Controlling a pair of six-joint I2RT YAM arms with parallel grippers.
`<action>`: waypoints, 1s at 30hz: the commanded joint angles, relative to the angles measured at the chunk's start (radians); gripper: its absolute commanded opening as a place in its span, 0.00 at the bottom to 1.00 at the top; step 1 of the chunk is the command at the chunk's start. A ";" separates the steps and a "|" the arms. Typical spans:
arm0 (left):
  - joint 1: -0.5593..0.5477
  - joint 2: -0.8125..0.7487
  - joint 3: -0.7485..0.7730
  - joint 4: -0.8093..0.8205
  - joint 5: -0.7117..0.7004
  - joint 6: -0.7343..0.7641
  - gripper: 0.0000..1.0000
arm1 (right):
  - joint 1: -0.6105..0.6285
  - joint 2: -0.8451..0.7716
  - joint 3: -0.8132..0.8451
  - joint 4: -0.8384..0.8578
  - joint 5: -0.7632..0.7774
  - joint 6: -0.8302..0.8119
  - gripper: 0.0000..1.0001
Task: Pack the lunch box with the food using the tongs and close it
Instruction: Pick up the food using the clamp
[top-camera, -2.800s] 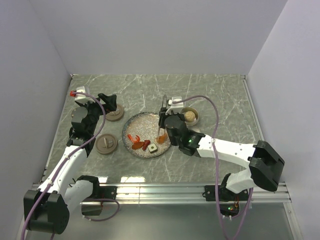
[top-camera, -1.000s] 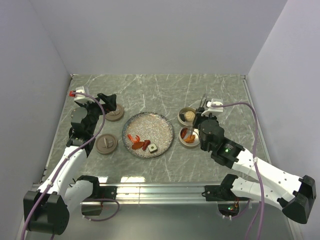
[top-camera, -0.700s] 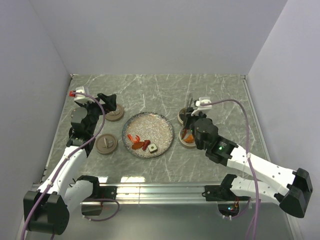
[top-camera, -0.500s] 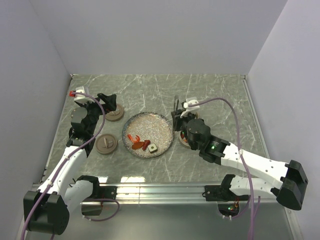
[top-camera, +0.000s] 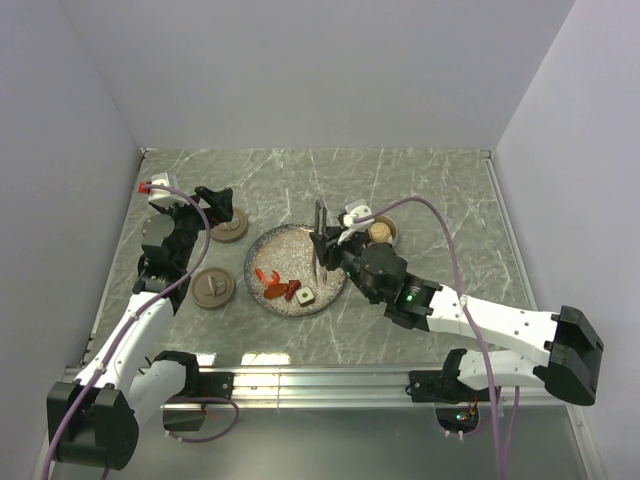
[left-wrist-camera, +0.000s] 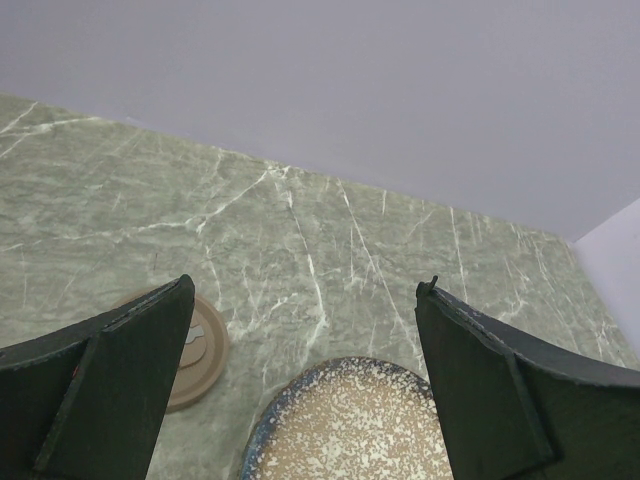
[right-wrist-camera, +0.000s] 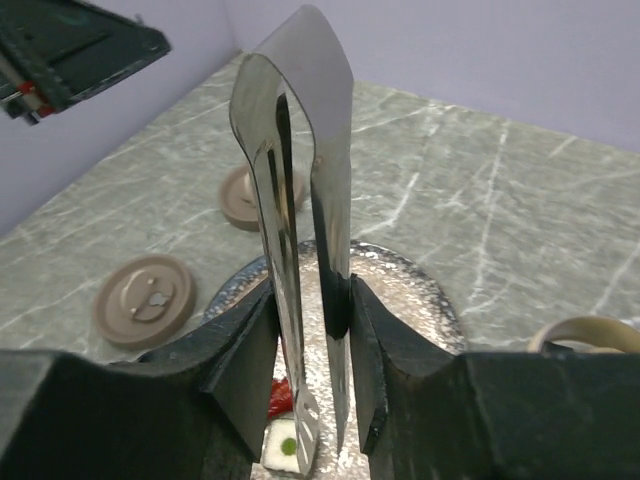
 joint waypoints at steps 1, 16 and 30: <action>0.002 -0.021 -0.008 0.037 0.001 0.000 0.99 | 0.021 0.029 0.050 0.099 -0.030 -0.002 0.41; 0.002 -0.030 -0.011 0.039 -0.001 0.000 0.99 | 0.044 0.169 0.062 0.155 -0.063 0.035 0.46; 0.002 -0.029 -0.010 0.037 0.001 -0.001 1.00 | 0.058 0.198 0.045 0.135 -0.037 0.051 0.48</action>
